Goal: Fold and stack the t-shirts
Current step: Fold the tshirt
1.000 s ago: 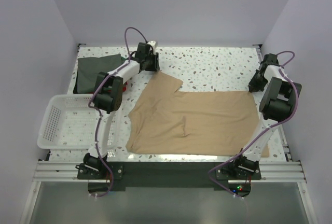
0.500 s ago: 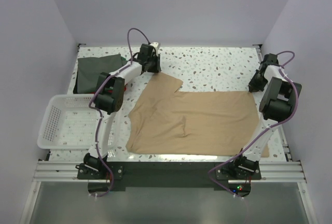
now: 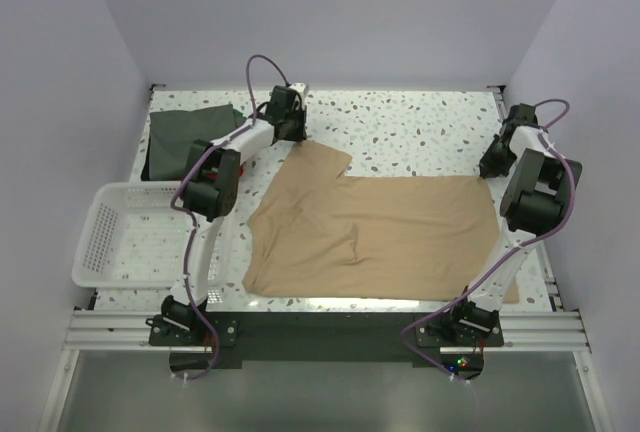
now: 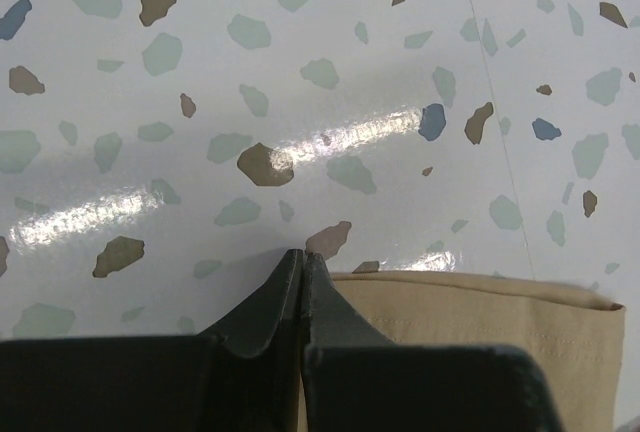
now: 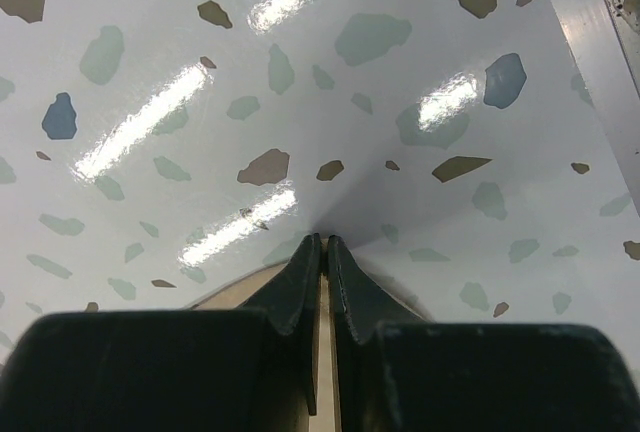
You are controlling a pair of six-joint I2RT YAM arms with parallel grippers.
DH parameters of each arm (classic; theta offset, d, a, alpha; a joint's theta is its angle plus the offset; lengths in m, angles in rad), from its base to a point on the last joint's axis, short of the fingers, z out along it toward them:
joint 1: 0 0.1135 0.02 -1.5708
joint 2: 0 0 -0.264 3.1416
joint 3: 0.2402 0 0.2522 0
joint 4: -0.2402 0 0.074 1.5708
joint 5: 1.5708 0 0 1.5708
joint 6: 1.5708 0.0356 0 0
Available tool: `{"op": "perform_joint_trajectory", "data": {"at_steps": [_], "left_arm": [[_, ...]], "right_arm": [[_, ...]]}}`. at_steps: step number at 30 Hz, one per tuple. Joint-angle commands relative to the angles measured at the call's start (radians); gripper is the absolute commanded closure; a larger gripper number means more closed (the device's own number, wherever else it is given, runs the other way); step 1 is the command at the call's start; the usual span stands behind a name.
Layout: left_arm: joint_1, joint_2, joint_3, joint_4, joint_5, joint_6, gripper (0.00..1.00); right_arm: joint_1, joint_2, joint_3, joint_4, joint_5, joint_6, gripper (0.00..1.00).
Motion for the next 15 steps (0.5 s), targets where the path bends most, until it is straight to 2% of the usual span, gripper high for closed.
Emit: {"op": "perform_joint_trajectory", "data": {"at_steps": [1, 15], "left_arm": [[-0.004, 0.007, 0.037, -0.058, -0.035, 0.013, 1.0], [0.024, 0.128, 0.304, -0.046, -0.012, 0.0, 1.0]], "right_arm": [[-0.004, -0.015, 0.006, -0.054, 0.01, 0.02, 1.0], [-0.001, 0.107, 0.231, -0.097, -0.011, 0.092, 1.0]]}}
